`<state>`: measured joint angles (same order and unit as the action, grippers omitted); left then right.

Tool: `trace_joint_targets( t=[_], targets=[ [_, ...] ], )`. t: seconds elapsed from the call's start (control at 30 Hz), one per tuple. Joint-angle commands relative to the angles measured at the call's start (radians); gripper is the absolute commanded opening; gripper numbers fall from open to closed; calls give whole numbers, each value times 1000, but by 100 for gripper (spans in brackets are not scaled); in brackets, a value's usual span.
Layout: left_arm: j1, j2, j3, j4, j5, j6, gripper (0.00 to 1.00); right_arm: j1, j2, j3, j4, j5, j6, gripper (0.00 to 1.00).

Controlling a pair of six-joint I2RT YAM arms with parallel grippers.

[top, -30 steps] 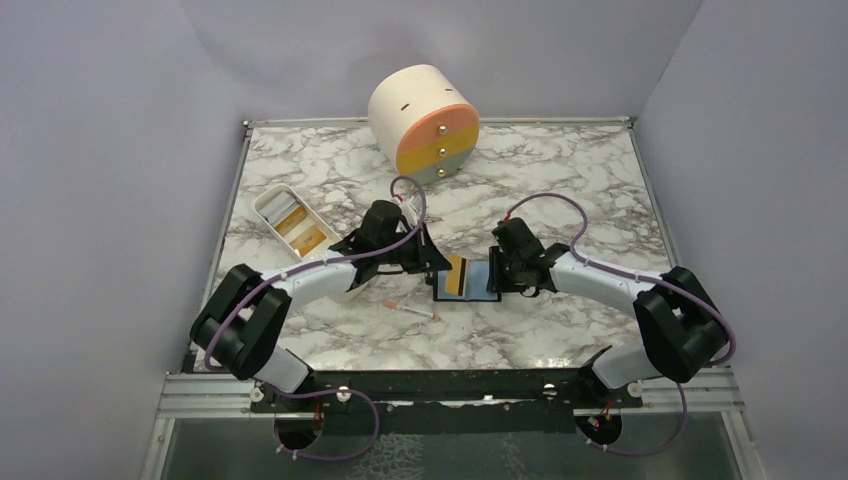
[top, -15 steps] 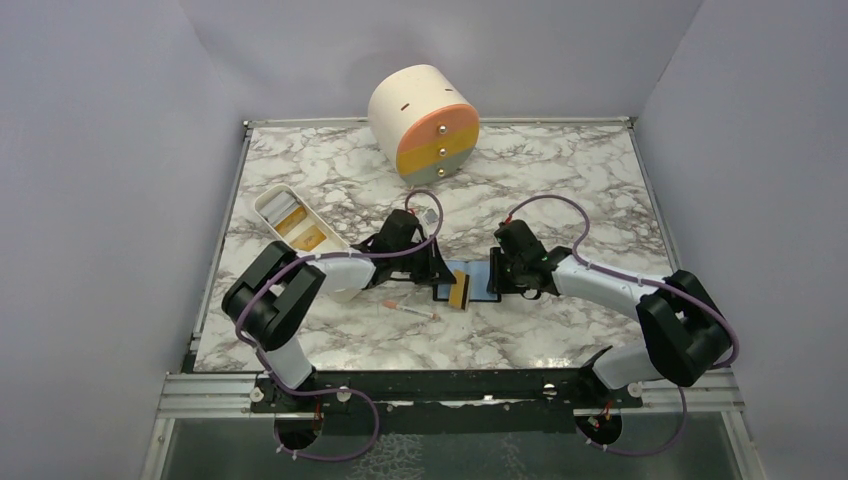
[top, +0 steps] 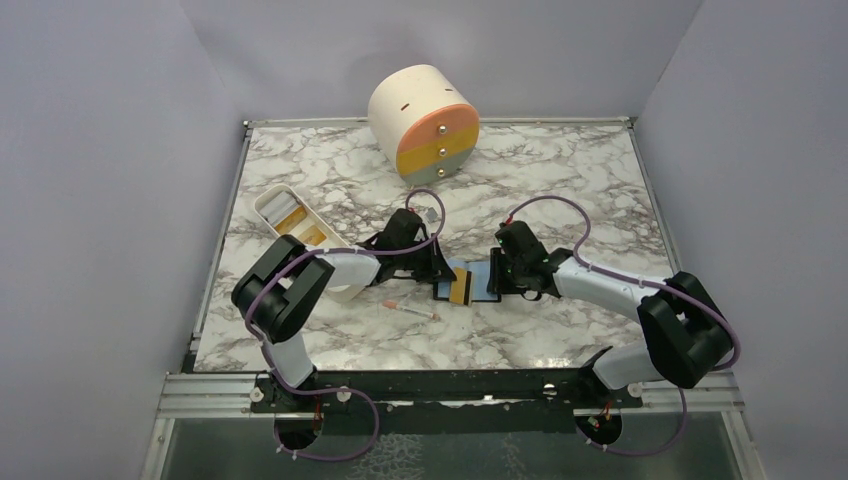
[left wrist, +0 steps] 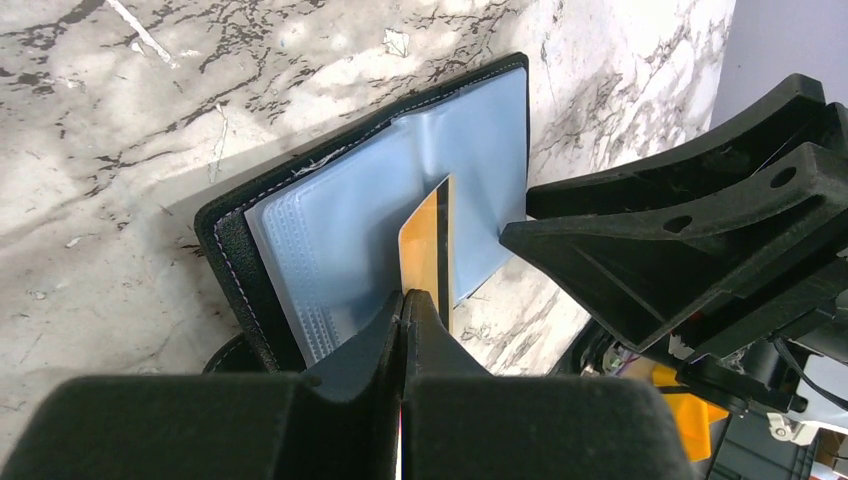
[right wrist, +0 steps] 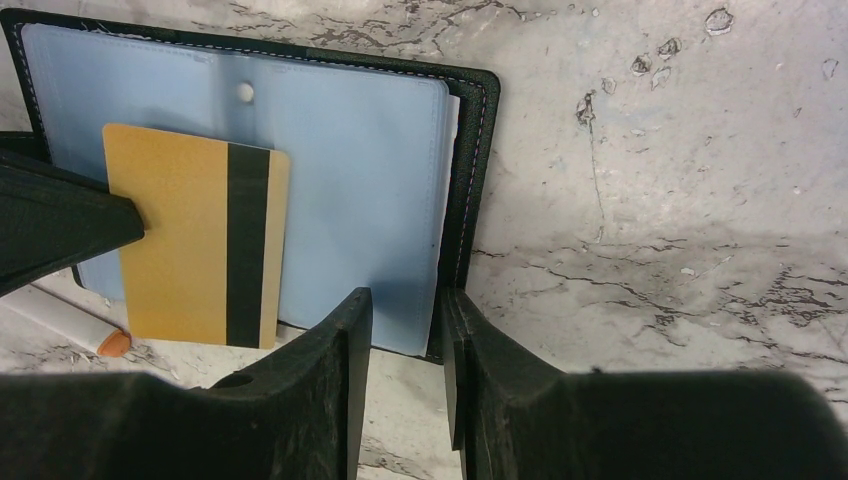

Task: Put the credit cards into the card holder
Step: Insert the credit card into the card holder.

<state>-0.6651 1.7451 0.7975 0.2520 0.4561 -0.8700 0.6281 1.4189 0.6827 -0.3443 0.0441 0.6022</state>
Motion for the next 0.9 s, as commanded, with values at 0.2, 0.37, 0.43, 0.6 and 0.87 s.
trace_joint_targets(
  t=[0.2, 0.37, 0.43, 0.6, 0.87],
  targets=[
    [-13, 42, 20, 25, -121, 3, 0, 1, -8, -40, 25, -29, 22, 31],
    [-15, 59, 31, 26, -139, -1, 0, 1, -24, -39, 21, -32, 22, 31],
    [-17, 60, 32, 26, -150, -3, 0, 1, -30, -42, 19, -29, 24, 31],
    [-19, 57, 24, 27, -191, -11, 0, 1, -29, -40, 16, -21, 28, 31],
    [-33, 57, 25, 28, -236, -25, 0, 1, -32, -34, 17, -22, 36, 31]
  ],
)
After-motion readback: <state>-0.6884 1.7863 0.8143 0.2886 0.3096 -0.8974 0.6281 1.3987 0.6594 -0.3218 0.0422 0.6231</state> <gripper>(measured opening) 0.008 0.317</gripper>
